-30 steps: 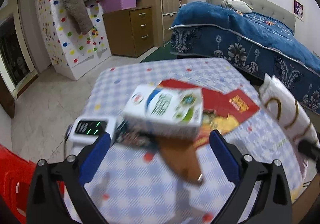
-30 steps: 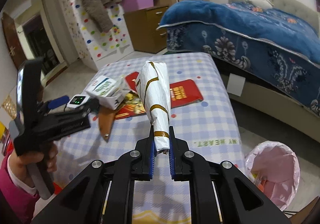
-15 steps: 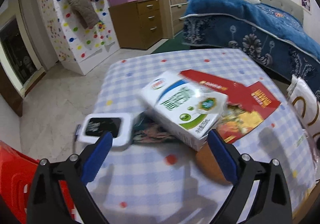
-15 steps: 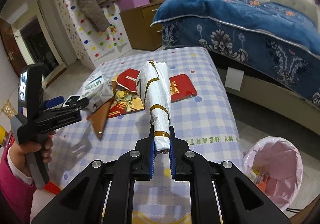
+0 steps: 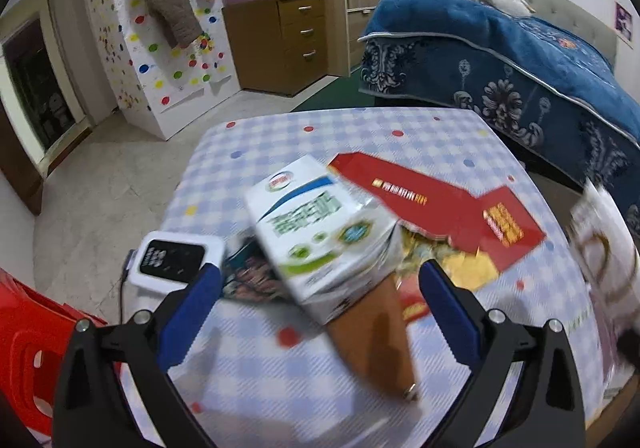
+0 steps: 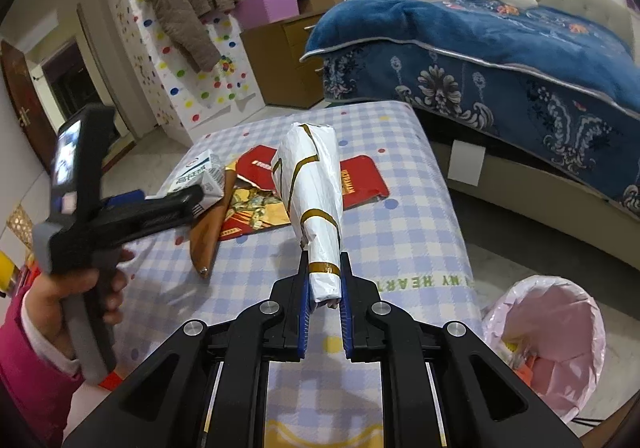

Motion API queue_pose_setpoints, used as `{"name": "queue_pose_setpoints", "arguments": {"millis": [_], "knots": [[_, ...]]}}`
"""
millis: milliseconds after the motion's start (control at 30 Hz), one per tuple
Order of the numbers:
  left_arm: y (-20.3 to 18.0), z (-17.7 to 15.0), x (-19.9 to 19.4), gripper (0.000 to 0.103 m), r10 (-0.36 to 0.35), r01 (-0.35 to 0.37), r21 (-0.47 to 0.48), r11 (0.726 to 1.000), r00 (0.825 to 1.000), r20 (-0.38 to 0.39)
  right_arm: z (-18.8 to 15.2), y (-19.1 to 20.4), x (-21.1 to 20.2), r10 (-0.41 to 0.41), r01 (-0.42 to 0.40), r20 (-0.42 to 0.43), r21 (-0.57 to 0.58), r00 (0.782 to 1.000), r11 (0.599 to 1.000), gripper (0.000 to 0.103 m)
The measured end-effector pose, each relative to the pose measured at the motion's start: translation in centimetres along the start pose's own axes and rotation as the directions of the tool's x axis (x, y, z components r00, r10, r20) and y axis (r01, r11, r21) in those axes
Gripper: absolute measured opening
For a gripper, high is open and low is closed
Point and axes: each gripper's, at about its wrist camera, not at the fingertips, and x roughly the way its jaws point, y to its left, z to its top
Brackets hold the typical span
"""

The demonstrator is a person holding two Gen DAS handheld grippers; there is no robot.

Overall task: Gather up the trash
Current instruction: 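Grasp the white milk carton with the left gripper and lift it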

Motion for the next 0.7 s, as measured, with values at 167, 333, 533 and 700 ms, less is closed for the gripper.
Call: {"name": "queue_pose_setpoints", "arguments": {"millis": [167,333,533,700], "knots": [[-1.2,1.4,2.1,0.096,0.103,-0.104,-0.027,0.994,0.994,-0.024,-0.1,-1.3,0.1,-0.009,0.009,-0.004,0.022,1.0,1.0,0.014],[-0.8,1.8,3.7,0.096,0.125,-0.13,-0.059,0.99,0.989,-0.085,-0.3,-1.7,0.3,-0.002,0.003,-0.01,0.03,1.0,1.0,0.014],[-0.1,1.0,3.3,0.083,0.044,-0.05,-0.054,0.997,0.994,-0.099,-0.4,-1.3,0.1,0.002,-0.002,-0.007,0.027,1.0,1.0,0.013],[0.7,-0.6,-0.5,0.082,-0.077,0.076,-0.032,0.997,0.997,-0.007,-0.7,-0.9,-1.0,-0.006,0.006,0.021,0.021,1.0,1.0,0.012]]}}
